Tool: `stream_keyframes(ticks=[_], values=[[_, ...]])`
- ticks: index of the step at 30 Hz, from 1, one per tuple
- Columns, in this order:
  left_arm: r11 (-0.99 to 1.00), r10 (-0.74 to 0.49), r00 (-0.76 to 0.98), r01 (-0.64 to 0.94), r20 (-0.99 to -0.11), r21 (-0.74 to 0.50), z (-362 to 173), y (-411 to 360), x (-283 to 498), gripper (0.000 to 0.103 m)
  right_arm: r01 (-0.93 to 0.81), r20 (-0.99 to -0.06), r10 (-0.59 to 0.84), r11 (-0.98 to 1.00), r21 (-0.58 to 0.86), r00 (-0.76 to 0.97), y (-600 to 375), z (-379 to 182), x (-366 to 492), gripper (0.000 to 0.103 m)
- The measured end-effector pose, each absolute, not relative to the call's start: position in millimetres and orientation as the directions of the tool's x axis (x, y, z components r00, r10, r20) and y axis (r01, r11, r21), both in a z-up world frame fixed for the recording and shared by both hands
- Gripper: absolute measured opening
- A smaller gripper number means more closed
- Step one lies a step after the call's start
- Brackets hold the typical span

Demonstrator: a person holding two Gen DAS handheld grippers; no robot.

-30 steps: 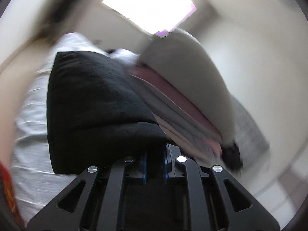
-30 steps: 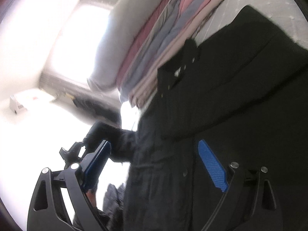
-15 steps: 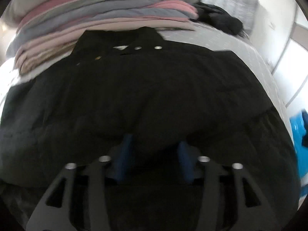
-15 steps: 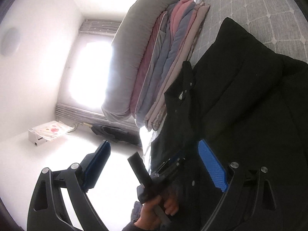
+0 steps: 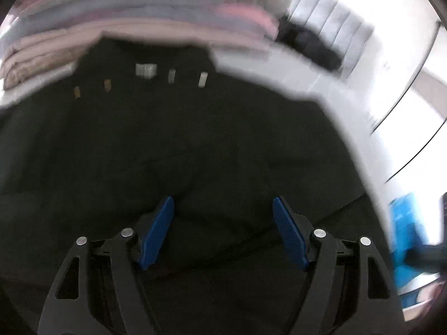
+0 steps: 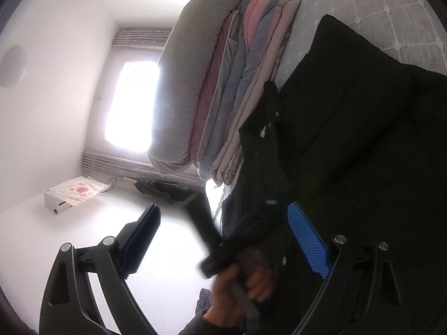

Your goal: Fold large clothes

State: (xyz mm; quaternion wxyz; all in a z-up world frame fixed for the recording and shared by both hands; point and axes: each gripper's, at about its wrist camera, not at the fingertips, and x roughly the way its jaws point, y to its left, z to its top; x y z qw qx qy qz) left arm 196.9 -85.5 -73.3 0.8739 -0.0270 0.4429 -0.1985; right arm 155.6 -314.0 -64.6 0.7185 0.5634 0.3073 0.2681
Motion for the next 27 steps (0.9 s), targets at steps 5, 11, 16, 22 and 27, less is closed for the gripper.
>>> stream_keyframes(ticks=[5,11,16,22,27], values=[[0.908,-0.376,0.599,0.389,-0.707,-0.153,-51,-97,176,0.073,-0.044,-0.128,0.739,0.208,0.977,0.662,-313,-66,156,0.089],[0.917,-0.258,0.563,0.398,-0.785,-0.015,-71,-109,183,0.077,-0.038,-0.171,0.748,0.253,0.967,0.641,-306,-67,162,0.089],[0.909,-0.357,0.546,0.39,-0.758,-0.148,-37,-70,142,0.077,-0.048,-0.183,0.749,0.276,0.96,0.637,-307,-60,162,0.089],[0.919,-0.389,0.561,0.29,-0.731,-0.267,1,51,56,0.08,-0.2,-0.286,0.765,0.472,0.858,0.577,-325,-16,127,0.092],[0.944,-0.313,0.589,0.105,-0.745,-0.313,4,174,-19,0.085,-0.097,-0.529,0.635,0.687,0.721,0.564,-397,-45,53,0.096]])
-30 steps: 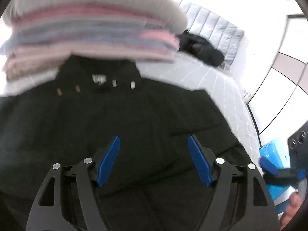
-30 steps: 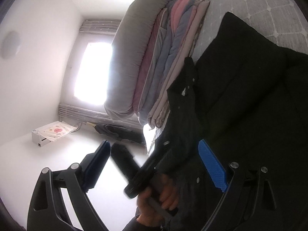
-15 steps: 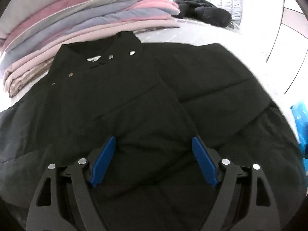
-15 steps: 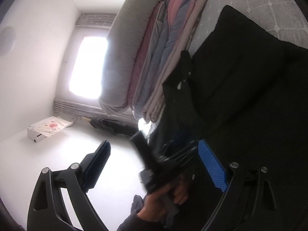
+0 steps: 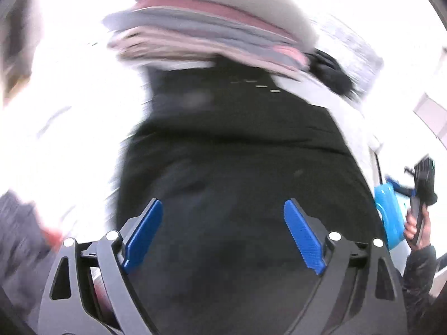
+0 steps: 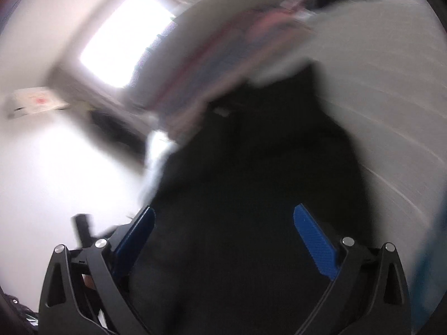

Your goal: Fold large clothes

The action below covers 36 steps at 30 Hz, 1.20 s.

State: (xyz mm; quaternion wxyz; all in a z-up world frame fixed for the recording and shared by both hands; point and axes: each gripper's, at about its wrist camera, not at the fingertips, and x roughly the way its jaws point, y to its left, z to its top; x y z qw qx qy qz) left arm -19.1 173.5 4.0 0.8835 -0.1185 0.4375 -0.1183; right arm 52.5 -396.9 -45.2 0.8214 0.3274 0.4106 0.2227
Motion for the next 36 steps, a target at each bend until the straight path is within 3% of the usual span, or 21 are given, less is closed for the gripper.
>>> stream_keyframes(ticks=[5,12,18,19,21,23,26,31,36], values=[[0.908,-0.312,0.556,-0.065,-0.77,-0.414,-31,251,-79,0.085,0.058,-0.664,0.613,0.715,0.697,0.427,-445,-108,1,0.096],[0.811,-0.399,0.517,-0.187,-0.757,-0.555,-79,271,-114,0.085,0.119,-0.59,0.761,0.582,0.804,0.27,-447,-165,-27,0.096],[0.743,-0.505,0.466,-0.192,-0.726,-0.641,-111,247,-124,0.085,0.054,-0.517,0.839,0.516,0.855,0.169,-423,-172,-42,0.096],[0.729,-0.526,0.46,-0.19,-0.716,-0.658,-117,240,-126,0.085,0.041,-0.516,0.841,0.517,0.855,0.16,-418,-173,-46,0.094],[0.701,-0.565,0.439,-0.191,-0.698,-0.688,-126,233,-128,0.085,0.029,-0.523,0.841,0.524,0.851,0.14,-410,-174,-50,0.08],[0.687,-0.586,0.422,-0.193,-0.691,-0.701,-132,226,-130,0.085,0.03,-0.544,0.829,0.545,0.838,0.13,-403,-175,-52,0.054],[0.69,-0.581,0.422,-0.2,-0.696,-0.696,-139,221,-131,0.088,0.022,-0.533,0.83,0.537,0.843,0.161,-404,-177,-62,0.043],[0.619,-0.619,0.442,-0.234,-0.649,-0.75,-158,236,-138,0.091,0.013,-0.492,0.85,0.499,0.866,0.189,-410,-178,-71,0.041],[0.499,-0.745,0.413,-0.178,-0.525,-0.848,-163,229,-141,0.091,-0.024,-0.446,0.875,0.458,0.888,0.186,-409,-170,-76,0.042]])
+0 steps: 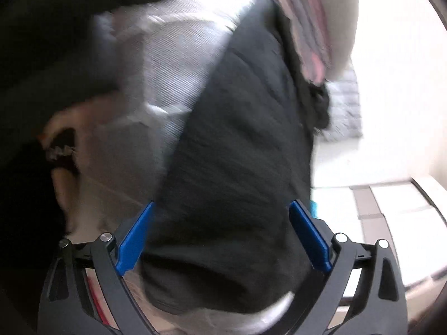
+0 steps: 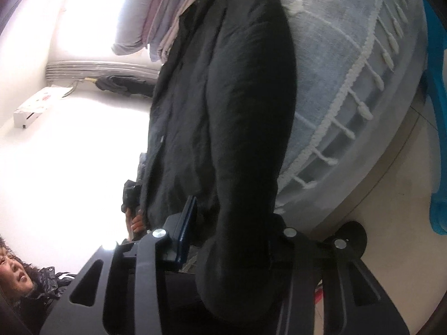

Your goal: Fold large clothes

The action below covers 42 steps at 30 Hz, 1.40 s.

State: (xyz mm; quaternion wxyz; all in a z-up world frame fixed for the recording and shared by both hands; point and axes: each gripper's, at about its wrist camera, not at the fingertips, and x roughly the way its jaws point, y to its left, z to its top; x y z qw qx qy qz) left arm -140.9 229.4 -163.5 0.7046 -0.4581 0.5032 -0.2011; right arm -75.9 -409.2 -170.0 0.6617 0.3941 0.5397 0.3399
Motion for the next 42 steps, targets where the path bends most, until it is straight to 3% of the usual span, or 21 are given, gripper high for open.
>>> stream_keyframes(ticks=[4,5,7,9,11,12,14,20,32,42], values=[[0.58,-0.72,0.388,-0.118,-0.575,-0.806,-149,214,-144,0.085,0.003,-0.442,0.879,0.449,0.894,0.182,-405,-175,-72,0.058],[0.613,-0.701,0.374,-0.121,-0.607,-0.781,-147,211,-145,0.073,0.016,-0.449,0.876,0.453,0.891,0.178,-405,-177,-71,0.06],[0.643,-0.679,0.357,-0.132,-0.641,-0.755,-146,210,-145,0.064,0.048,-0.472,0.866,0.471,0.881,0.167,-408,-186,-69,0.06],[0.649,-0.672,0.358,-0.137,-0.648,-0.749,-142,212,-147,0.045,0.034,-0.47,0.87,0.471,0.882,0.15,-405,-189,-68,0.059],[0.654,-0.667,0.36,-0.136,-0.652,-0.744,-136,211,-148,0.032,0.01,-0.466,0.87,0.471,0.882,0.159,-403,-185,-69,0.042],[0.662,-0.66,0.365,-0.131,-0.656,-0.738,-131,209,-149,0.024,-0.002,-0.48,0.862,0.487,0.874,0.167,-401,-182,-69,0.041],[0.683,-0.646,0.369,-0.111,-0.668,-0.722,-121,209,-148,0.016,-0.013,-0.491,0.852,0.501,0.865,0.181,-402,-179,-70,0.02],[0.7,-0.624,0.392,-0.103,-0.675,-0.707,-93,211,-145,0.012,-0.076,-0.471,0.842,0.505,0.86,0.265,-405,-139,-76,0.013],[0.643,-0.666,0.478,-0.021,-0.573,-0.765,-22,212,-153,0.006,-0.206,-0.266,0.875,0.371,0.906,0.404,-392,-48,-82,0.012],[0.642,-0.681,0.484,0.035,-0.549,-0.766,17,223,-208,0.004,-0.27,-0.222,0.876,0.358,0.894,0.429,-397,-3,-139,0.012]])
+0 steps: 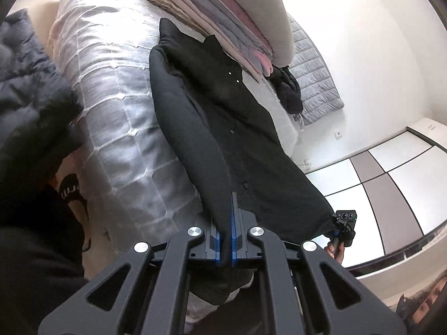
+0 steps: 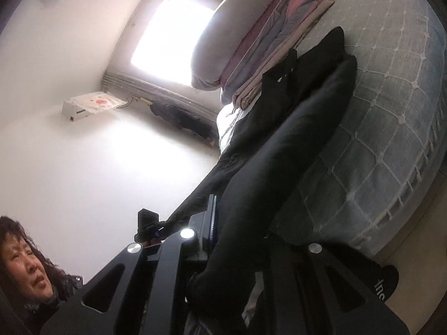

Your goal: Fold large clothes

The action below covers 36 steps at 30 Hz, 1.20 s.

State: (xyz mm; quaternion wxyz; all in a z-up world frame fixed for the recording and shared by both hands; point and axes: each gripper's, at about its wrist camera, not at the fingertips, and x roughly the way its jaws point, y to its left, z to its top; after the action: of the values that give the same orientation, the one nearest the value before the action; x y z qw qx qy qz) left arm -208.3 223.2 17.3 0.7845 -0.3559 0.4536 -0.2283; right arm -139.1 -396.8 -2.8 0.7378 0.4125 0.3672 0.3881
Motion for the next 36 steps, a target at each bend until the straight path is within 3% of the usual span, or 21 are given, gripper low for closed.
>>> stream_keyframes(ticks=[3,6,10,13,16,17,21,25,27,28,30,31,34,36], values=[[0.642,-0.683,0.468,0.018,-0.561,-0.767,8,228,-224,0.004,-0.252,-0.226,0.876,0.355,0.9,0.425,-399,-7,-156,0.012],[0.659,-0.685,0.4,-0.016,-0.609,-0.752,-23,232,-233,0.005,-0.187,-0.289,0.87,0.386,0.903,0.4,-404,-34,-172,0.012],[0.64,-0.69,0.352,-0.111,-0.632,-0.761,-66,242,-230,0.007,-0.085,-0.346,0.859,0.405,0.91,0.378,-418,-74,-179,0.019],[0.625,-0.695,0.341,-0.149,-0.633,-0.767,-83,246,-228,0.011,-0.055,-0.309,0.876,0.353,0.934,0.371,-426,-89,-177,0.04],[0.615,-0.702,0.336,-0.161,-0.629,-0.772,-92,246,-226,0.03,-0.045,-0.312,0.882,0.349,0.936,0.354,-427,-91,-174,0.065],[0.612,-0.703,0.335,-0.165,-0.628,-0.773,-95,245,-226,0.037,-0.038,-0.31,0.884,0.344,0.938,0.349,-424,-92,-171,0.065],[0.615,-0.701,0.323,-0.176,-0.636,-0.768,-106,238,-222,0.048,-0.017,-0.306,0.885,0.333,0.943,0.349,-421,-97,-161,0.065],[0.615,-0.702,0.313,-0.188,-0.64,-0.766,-113,235,-219,0.048,-0.015,-0.325,0.873,0.354,0.935,0.363,-415,-99,-158,0.065],[0.618,-0.701,0.311,-0.184,-0.642,-0.764,-116,234,-219,0.048,-0.021,-0.337,0.861,0.372,0.928,0.38,-415,-97,-160,0.04],[0.619,-0.701,0.311,-0.183,-0.642,-0.764,-116,234,-219,0.048,-0.019,-0.349,0.853,0.386,0.922,0.388,-413,-96,-162,0.021],[0.622,-0.699,0.312,-0.178,-0.643,-0.763,-116,233,-219,0.047,-0.025,-0.363,0.838,0.407,0.913,0.408,-412,-95,-165,0.02],[0.63,-0.694,0.312,-0.173,-0.648,-0.757,-116,232,-220,0.044,-0.025,-0.365,0.833,0.412,0.911,0.417,-411,-95,-166,0.019],[0.635,-0.684,0.322,-0.178,-0.654,-0.752,-114,232,-221,0.013,-0.027,-0.349,0.823,0.403,0.915,0.448,-411,-96,-169,0.016],[0.636,-0.681,0.338,-0.166,-0.65,-0.753,-111,233,-223,0.006,-0.031,-0.324,0.82,0.382,0.923,0.472,-411,-96,-171,0.016]])
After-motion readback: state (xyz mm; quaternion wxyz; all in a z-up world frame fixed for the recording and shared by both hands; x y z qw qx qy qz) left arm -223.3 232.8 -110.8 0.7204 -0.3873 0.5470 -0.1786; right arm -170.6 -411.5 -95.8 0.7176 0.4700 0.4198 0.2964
